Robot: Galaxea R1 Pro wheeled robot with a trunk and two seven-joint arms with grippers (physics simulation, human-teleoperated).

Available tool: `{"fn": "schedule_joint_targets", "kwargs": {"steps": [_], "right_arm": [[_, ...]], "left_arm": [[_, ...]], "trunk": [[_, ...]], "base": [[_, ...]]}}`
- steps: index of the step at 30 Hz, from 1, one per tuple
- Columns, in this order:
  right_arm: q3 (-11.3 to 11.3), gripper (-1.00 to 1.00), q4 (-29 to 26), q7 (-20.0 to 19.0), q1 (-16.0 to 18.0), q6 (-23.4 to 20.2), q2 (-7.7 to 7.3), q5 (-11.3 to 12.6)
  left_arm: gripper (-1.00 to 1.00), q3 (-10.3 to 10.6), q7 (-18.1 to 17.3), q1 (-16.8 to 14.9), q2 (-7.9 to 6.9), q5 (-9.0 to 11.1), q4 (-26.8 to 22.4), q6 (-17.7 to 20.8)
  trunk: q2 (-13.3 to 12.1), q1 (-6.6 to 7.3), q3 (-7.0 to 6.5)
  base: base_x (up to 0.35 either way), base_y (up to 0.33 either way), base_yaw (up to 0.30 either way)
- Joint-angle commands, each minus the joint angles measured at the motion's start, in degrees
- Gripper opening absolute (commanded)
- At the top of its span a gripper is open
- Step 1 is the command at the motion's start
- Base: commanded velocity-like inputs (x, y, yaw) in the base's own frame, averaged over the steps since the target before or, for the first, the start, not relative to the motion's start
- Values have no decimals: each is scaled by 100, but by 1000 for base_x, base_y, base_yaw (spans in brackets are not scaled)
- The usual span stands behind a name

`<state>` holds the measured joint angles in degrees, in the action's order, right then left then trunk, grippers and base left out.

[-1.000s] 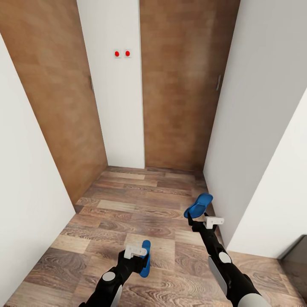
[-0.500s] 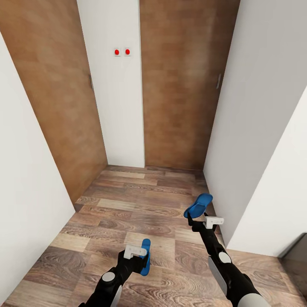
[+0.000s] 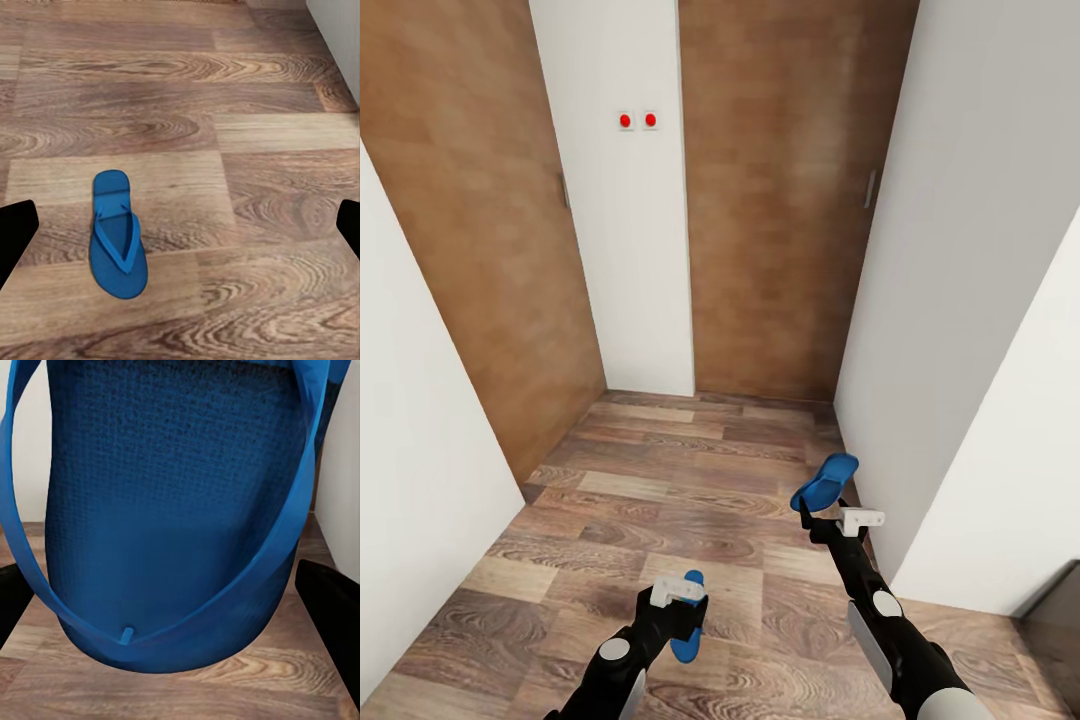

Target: In the bedroom, move the book from the bed onto either nightstand, and place the two sandals side by side next to the bed.

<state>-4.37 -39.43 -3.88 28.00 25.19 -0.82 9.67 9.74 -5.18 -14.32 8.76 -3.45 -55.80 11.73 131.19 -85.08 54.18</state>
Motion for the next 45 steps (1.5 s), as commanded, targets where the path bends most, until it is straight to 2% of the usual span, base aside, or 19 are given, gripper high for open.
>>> {"fn": "schedule_joint_targets", "kwargs": {"steps": [1,5,8,12,16,20,25,28,40,45], "right_arm": [[-20,-100,6,-25,4,21,-6,62],[-20,-100,5,-25,4,21,-6,62],[-20,-100,5,-25,4,21,-6,62],[-20,-100,7,-25,4,21,-6,62],[-20,-100,8,-25,4,21,-6,62],[-20,-100,10,-26,4,21,-6,62],[-20,-100,6,-25,4,21,-6,62],[-20,-100,8,-25,4,21,-6,62],[-20,-100,6,-28,4,21,-6,62],[-20,-100,9,-25,4,21,-6,62]], "left_arm": [[100,-11,0,-1,3,-35,-10,31],[100,-22,436,-1,7,-27,-10,32],[100,-12,1254,-1,17,25,-10,38],[100,-8,1627,-1,19,211,-10,55],[100,-7,1719,-1,25,322,-10,73],[100,24,1726,-1,28,341,-10,81],[100,407,1722,-1,30,344,-10,78],[100,497,1717,-1,29,345,-10,72],[100,532,1704,-1,27,345,-7,66],[100,532,1704,-1,27,345,-2,66]], "trunk": [[2,0,5],[2,0,5],[2,0,5],[2,0,5],[2,0,5],[2,0,5],[2,0,5],[2,0,5],[2,0,5],[2,0,5]], "base": [[154,-145,0],[163,-156,0],[52,-55,0],[13,-14,0],[2,-3,0],[0,0,0],[49,-52,0],[187,-163,0],[33,-23,0],[242,0,0]]}}
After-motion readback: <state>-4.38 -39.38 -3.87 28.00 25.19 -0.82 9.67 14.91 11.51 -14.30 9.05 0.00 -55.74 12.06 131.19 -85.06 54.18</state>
